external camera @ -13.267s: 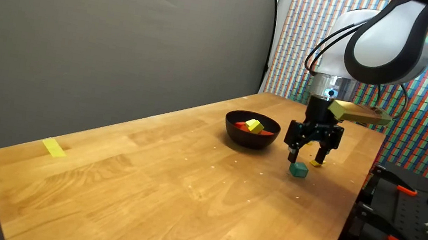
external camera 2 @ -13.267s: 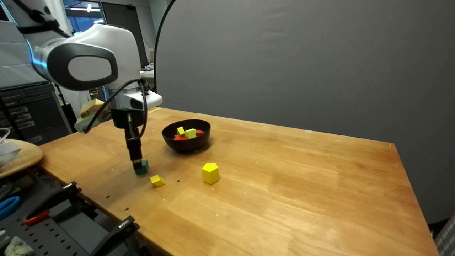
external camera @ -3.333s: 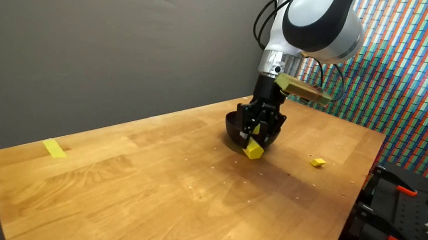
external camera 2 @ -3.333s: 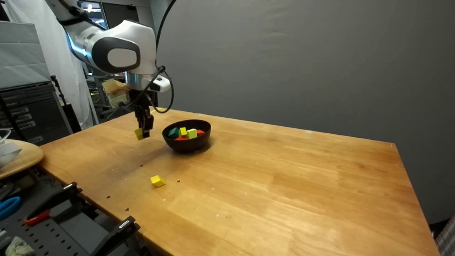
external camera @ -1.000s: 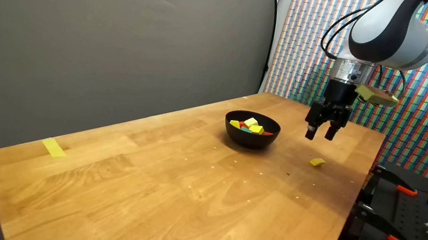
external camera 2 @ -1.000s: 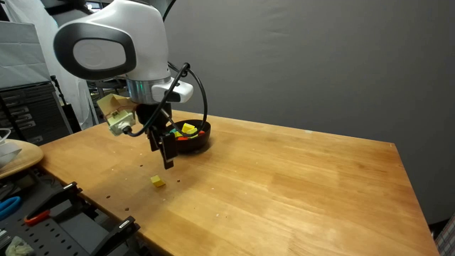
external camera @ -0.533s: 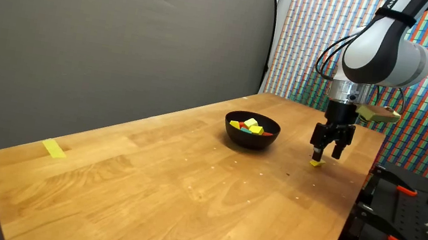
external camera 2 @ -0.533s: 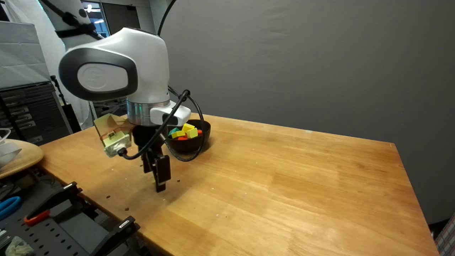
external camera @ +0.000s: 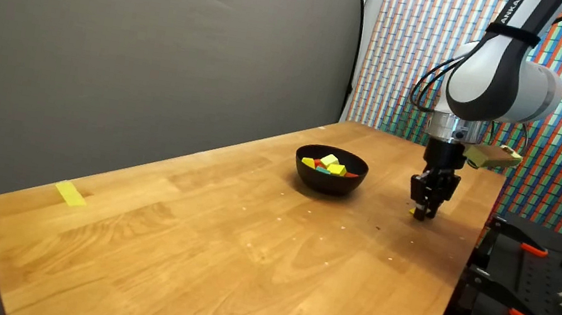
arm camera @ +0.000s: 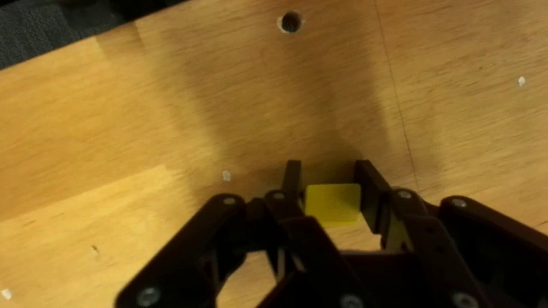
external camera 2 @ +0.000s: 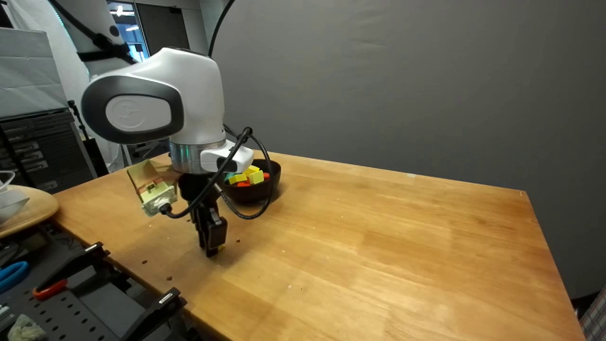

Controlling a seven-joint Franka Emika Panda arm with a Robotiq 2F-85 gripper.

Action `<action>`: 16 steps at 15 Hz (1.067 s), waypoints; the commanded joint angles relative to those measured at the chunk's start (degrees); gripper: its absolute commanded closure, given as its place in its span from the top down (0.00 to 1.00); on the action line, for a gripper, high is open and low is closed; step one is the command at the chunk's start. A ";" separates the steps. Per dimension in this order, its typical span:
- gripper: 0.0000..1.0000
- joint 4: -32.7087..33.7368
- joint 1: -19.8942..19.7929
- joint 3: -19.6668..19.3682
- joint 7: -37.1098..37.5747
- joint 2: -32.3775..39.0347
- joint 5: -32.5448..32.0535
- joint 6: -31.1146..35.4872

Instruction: Put all the toy blocks into the bowl.

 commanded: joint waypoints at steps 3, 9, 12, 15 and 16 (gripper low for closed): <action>0.09 0.35 5.28 -3.36 4.52 -2.40 -3.85 2.81; 0.09 2.68 26.16 -24.51 24.11 -7.61 -33.69 10.40; 0.09 8.52 29.92 -27.76 30.14 -5.46 -41.86 13.59; 0.35 12.46 30.78 -26.35 31.06 -4.57 -40.46 12.20; 0.59 13.35 30.99 -26.03 31.00 -4.45 -39.99 11.47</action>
